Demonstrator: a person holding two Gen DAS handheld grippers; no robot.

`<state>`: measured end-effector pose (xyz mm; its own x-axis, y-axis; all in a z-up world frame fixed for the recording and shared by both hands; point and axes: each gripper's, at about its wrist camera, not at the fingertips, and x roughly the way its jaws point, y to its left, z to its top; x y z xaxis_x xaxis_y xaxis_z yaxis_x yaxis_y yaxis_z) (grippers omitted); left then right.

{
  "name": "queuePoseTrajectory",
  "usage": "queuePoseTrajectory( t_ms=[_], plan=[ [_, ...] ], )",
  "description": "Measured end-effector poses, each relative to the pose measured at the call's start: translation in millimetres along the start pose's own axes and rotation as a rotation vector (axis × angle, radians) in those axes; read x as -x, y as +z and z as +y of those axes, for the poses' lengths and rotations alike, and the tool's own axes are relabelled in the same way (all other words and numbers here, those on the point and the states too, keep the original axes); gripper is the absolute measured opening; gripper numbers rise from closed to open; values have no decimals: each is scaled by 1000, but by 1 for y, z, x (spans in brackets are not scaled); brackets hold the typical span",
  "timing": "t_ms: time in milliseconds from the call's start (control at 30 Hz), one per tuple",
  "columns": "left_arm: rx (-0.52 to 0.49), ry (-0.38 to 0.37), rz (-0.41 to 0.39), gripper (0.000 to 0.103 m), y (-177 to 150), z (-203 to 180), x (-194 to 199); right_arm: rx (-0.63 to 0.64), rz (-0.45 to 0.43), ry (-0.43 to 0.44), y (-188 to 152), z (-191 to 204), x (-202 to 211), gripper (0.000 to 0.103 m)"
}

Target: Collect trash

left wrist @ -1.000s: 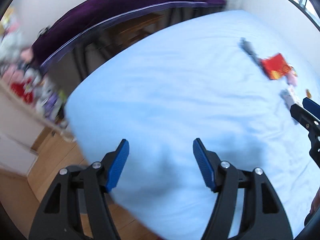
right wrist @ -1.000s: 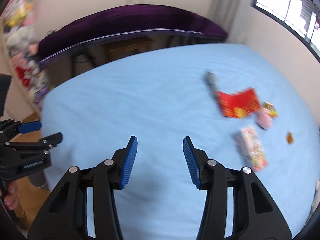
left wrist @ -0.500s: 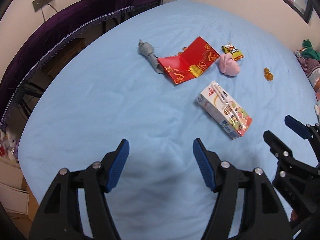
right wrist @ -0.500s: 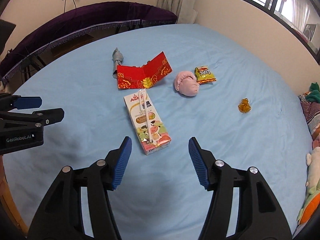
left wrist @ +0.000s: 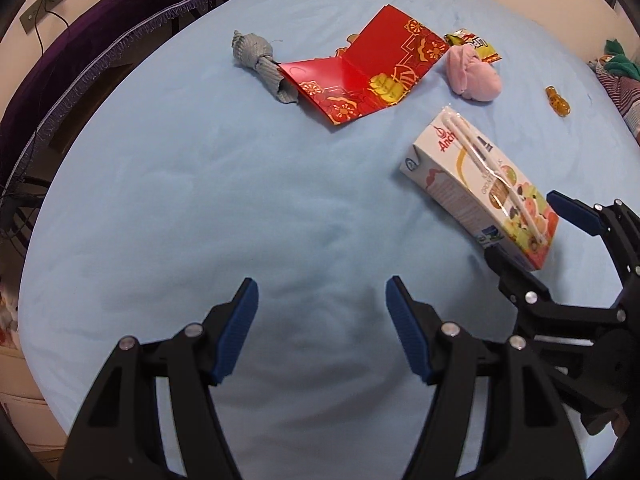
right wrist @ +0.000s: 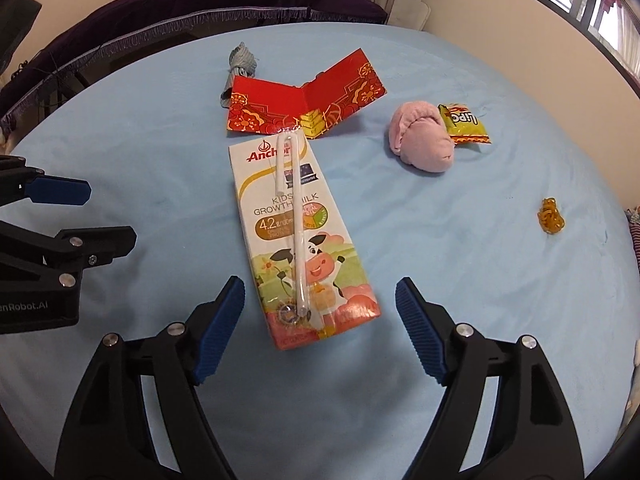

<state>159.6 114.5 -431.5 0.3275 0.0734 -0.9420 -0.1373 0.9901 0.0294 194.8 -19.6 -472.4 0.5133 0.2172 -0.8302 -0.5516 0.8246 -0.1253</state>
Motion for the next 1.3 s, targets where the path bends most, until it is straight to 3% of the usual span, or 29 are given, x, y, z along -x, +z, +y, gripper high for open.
queuePoseTrajectory(
  t_ms=[33,100,267,567,1000,1233,1300],
  plan=[
    [-4,0,1,67,3,0,-2,-2,8,11,1,-1,-3,74],
    [-13,-3,0,67,9,-2,-6,-13,13,28,2,-2,-6,57],
    [-38,-18,-9,67,28,-7,-13,-61,7,47,10,-11,-7,56],
    [-71,-31,-50,67,70,-12,-24,-182,-25,-13,32,-53,-6,56],
    [17,-52,-81,66,135,-17,-65,-219,-22,-55,38,-69,-16,56],
    [25,-86,-80,45,147,-21,-77,-216,-20,-65,39,-73,-19,56],
    [29,-96,-76,45,148,-24,-78,-214,-21,-66,40,-73,-19,56]
  ],
)
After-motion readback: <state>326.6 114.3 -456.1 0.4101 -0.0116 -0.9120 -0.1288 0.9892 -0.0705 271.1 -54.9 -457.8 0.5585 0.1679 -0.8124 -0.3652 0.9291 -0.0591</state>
